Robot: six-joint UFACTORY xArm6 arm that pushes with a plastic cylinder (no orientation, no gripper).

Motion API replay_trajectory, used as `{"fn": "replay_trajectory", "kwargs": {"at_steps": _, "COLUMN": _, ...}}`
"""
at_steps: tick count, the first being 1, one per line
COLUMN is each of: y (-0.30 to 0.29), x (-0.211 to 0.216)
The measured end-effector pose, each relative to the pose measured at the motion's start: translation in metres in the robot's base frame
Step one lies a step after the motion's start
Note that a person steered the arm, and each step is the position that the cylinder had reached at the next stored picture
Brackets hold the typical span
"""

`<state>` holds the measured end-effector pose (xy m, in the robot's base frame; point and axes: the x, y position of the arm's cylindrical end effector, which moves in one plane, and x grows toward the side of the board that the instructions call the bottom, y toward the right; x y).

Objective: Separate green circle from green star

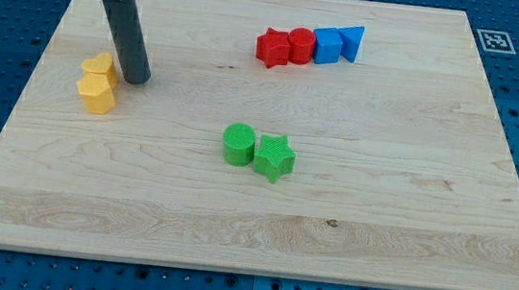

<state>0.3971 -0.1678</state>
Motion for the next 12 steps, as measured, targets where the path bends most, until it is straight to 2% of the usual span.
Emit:
{"fn": "replay_trajectory", "kwargs": {"at_steps": 3, "y": 0.034, "x": 0.0}}
{"fn": "replay_trajectory", "kwargs": {"at_steps": 8, "y": 0.057, "x": 0.039}}
{"fn": "replay_trajectory", "kwargs": {"at_steps": 10, "y": 0.058, "x": 0.066}}
{"fn": "replay_trajectory", "kwargs": {"at_steps": 12, "y": 0.066, "x": 0.115}}
